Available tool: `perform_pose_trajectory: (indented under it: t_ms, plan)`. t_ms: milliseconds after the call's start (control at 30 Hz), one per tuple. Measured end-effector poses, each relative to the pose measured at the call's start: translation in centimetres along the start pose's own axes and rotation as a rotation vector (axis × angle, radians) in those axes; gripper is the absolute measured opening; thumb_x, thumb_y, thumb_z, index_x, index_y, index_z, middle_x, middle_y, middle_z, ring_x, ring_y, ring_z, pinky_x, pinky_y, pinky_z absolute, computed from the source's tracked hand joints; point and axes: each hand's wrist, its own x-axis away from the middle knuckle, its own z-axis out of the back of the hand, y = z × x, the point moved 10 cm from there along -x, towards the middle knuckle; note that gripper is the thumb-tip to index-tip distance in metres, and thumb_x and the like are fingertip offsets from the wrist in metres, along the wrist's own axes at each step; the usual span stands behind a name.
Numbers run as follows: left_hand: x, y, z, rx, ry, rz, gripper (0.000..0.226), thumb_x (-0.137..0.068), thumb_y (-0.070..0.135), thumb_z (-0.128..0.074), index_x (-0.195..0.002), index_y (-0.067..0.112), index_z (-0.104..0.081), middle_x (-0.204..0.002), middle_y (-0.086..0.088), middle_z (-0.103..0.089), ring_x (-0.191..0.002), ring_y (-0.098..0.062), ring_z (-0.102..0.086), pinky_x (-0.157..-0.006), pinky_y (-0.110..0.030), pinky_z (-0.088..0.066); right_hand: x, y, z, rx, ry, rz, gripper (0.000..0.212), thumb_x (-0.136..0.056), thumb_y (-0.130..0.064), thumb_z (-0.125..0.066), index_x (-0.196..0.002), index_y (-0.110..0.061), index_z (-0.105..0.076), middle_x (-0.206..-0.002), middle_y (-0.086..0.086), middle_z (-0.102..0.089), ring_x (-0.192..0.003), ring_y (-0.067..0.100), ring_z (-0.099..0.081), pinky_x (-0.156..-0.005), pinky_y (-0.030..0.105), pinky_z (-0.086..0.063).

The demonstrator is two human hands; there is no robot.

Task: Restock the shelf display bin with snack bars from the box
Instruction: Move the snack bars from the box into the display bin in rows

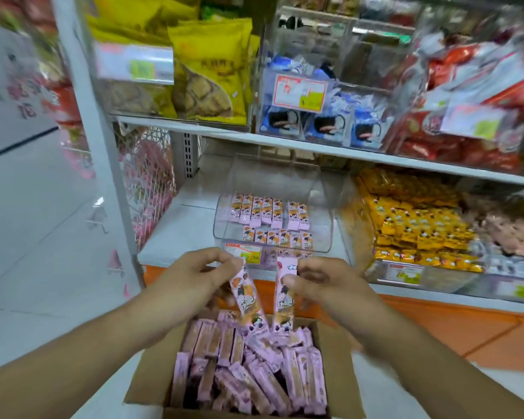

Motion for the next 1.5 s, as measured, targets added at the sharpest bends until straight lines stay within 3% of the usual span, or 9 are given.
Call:
perform_pose_trajectory:
  t_ms: [267, 433, 600, 700, 967, 1067, 1233, 1333, 1500]
  plan:
    - [1.5, 2.6, -2.4, 0.182, -0.022, 0.041, 0.041, -0.088, 0.051, -0.070, -0.104, 0.014, -0.077, -0.097, -0.024, -0.067, -0.063, -0.030, -0.063, -0.062, -0.035, -0.060, 0.3, -1.4, -1.3, -0.073, 0.047, 0.045, 0.031, -0.097, -0.029, -0.073, -0.075, -0.014, -0.059, -0.065, -0.009, -0.051, -0.064, 0.010, -0.052, -0.058, 0.014, -0.046]
    - [0.5, 2.0, -2.6, 0.130, -0.117, 0.027, 0.053, -0.071, 0.031, -0.087, -0.116, 0.006, -0.073, -0.095, -0.015, -0.072, -0.081, -0.028, -0.074, -0.080, -0.041, -0.065, -1.4, -0.9, -0.1, -0.174, 0.126, 0.012, 0.022, -0.093, -0.030, -0.079, -0.114, -0.031, -0.073, -0.089, 0.001, -0.076, -0.094, 0.013, -0.074, -0.086, 0.033, -0.055]
    - [-0.6, 1.5, -1.9, -0.106, -0.087, -0.045, 0.038, -0.083, 0.039, -0.085, -0.114, 0.020, -0.075, -0.103, -0.011, -0.076, -0.102, -0.031, -0.073, -0.102, -0.053, -0.055, -2.2, -1.6, -0.3, -0.148, 0.117, 0.071, 0.022, -0.096, -0.030, -0.074, -0.115, -0.041, -0.071, -0.094, 0.007, -0.076, -0.097, 0.031, -0.072, -0.097, 0.054, -0.056]
    - [-0.8, 1.4, -1.7, -0.075, -0.040, -0.015, 0.040, -0.083, 0.042, -0.085, -0.119, 0.033, -0.070, -0.104, 0.003, -0.079, -0.098, -0.014, -0.076, -0.094, -0.036, -0.059, -2.3, -1.4, -0.6, -0.160, 0.112, 0.043, 0.021, -0.097, -0.029, -0.075, -0.117, -0.029, -0.069, -0.105, 0.011, -0.075, -0.094, 0.034, -0.074, -0.091, 0.059, -0.059]
    - [-0.6, 2.3, -1.9, -0.225, -0.081, -0.065, 0.022, -0.079, 0.030, -0.089, -0.098, 0.027, -0.078, -0.090, 0.004, -0.080, -0.086, -0.017, -0.077, -0.093, -0.048, -0.059, -1.3, -3.5, -1.5, -0.062, 0.090, 0.120, 0.025, -0.090, -0.024, -0.082, -0.104, -0.042, -0.074, -0.105, -0.014, -0.075, -0.088, 0.022, -0.075, -0.076, 0.038, -0.065]
    - [-0.8, 2.8, -2.0, -0.232, -0.115, -0.097, 0.035, -0.075, 0.034, -0.092, -0.105, 0.029, -0.075, -0.095, 0.004, -0.079, -0.089, -0.020, -0.077, -0.094, -0.048, -0.059, -1.7, -4.3, -1.4, 0.012, 0.117, 0.151, 0.024, -0.089, -0.019, -0.082, -0.099, -0.040, -0.076, -0.097, -0.008, -0.078, -0.088, 0.015, -0.074, -0.082, 0.039, -0.064]
    - [-2.3, 4.3, 1.7, -0.339, 0.027, -0.220, 0.044, -0.080, 0.051, -0.083, -0.118, 0.043, -0.062, -0.116, 0.029, -0.069, -0.112, 0.011, -0.061, -0.103, -0.020, -0.049, -4.1, -6.8, 1.8, 0.062, 0.275, 0.216, 0.019, -0.089, -0.020, -0.082, -0.101, -0.034, -0.077, -0.099, -0.012, -0.077, -0.087, 0.012, -0.074, -0.076, 0.035, -0.063]
    - [-3.8, 5.6, 5.2, -0.474, 0.212, -0.281, 0.052, -0.094, 0.043, -0.069, -0.142, 0.044, -0.049, -0.136, 0.030, -0.050, -0.120, 0.007, -0.051, -0.101, -0.013, -0.039, -7.3, -8.7, 3.7, 0.080, 0.359, 0.265, 0.015, -0.094, -0.020, -0.077, -0.100, -0.033, -0.075, -0.097, -0.012, -0.077, -0.080, 0.017, -0.074, -0.065, 0.035, -0.063]
    - [-7.1, 3.5, 5.3, -0.691, 0.153, -0.339, 0.072, -0.103, 0.040, -0.057, -0.160, 0.048, -0.013, -0.144, 0.046, -0.007, -0.136, 0.020, -0.019, -0.099, 0.010, -0.006, -15.1, -7.1, 3.1, 0.081, 0.336, 0.175, 0.010, -0.096, -0.017, -0.076, -0.105, -0.023, -0.074, -0.090, 0.001, -0.075, -0.059, 0.010, -0.070, -0.051, 0.022, -0.057]
